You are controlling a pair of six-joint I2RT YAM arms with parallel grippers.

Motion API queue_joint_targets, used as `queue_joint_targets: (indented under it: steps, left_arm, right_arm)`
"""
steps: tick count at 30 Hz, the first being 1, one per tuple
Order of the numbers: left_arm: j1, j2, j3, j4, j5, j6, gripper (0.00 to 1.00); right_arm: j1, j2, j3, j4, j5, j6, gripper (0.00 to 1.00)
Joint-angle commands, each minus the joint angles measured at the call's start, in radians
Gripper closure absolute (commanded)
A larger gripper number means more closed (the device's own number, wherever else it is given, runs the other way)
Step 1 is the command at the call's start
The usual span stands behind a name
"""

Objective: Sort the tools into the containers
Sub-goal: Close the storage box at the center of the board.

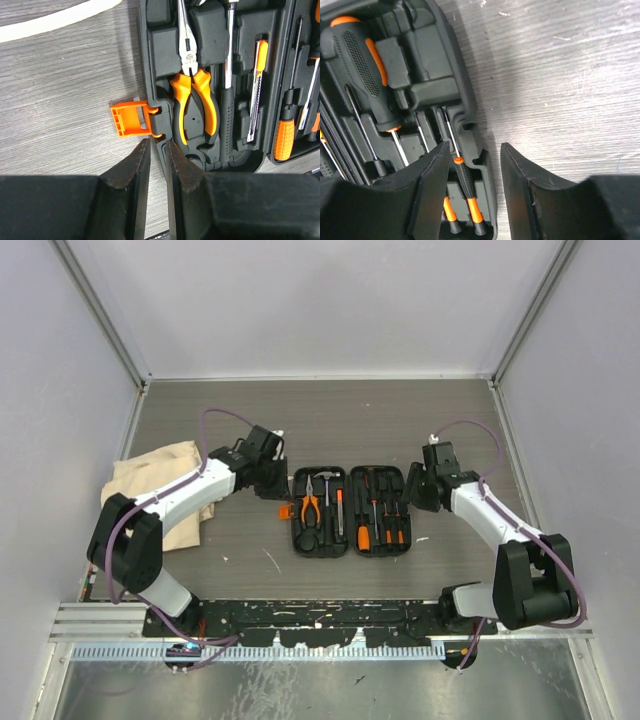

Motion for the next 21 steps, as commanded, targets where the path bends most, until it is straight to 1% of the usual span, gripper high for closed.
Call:
queue_joint_targets:
  steps: [1,4,10,13,17,21]
  left_arm:
    - [0.004,0.0,-0.007,0.038,0.02,0.014,0.8]
    - [0.004,0.026,-0.004,0.051,0.042,0.009,0.81]
    - [0.004,0.061,-0.004,0.075,0.069,0.006,0.82]
    - [0.004,0.079,-0.005,0.078,0.071,0.007,0.83]
    - [0.004,0.099,-0.02,0.094,0.084,0.008,0.84]
    - [0.004,0.117,-0.028,0.105,0.093,0.006,0.85]
  right_arm:
    - [-0.069,-0.061,-0.042,0.077,-0.127,-0.013,0.48]
    - [-0.127,-0.064,-0.081,0.119,-0.202,-0.017,0.43]
    - [-0.202,-0.026,-0.147,0.218,-0.377,-0.011,0.41]
    - [-0.214,-0.008,-0.17,0.272,-0.446,-0.005,0.41]
    - [-0.23,0.027,-0.188,0.329,-0.493,0.003,0.45]
    - [-0.247,0.066,-0.206,0.396,-0.563,0.016,0.47]
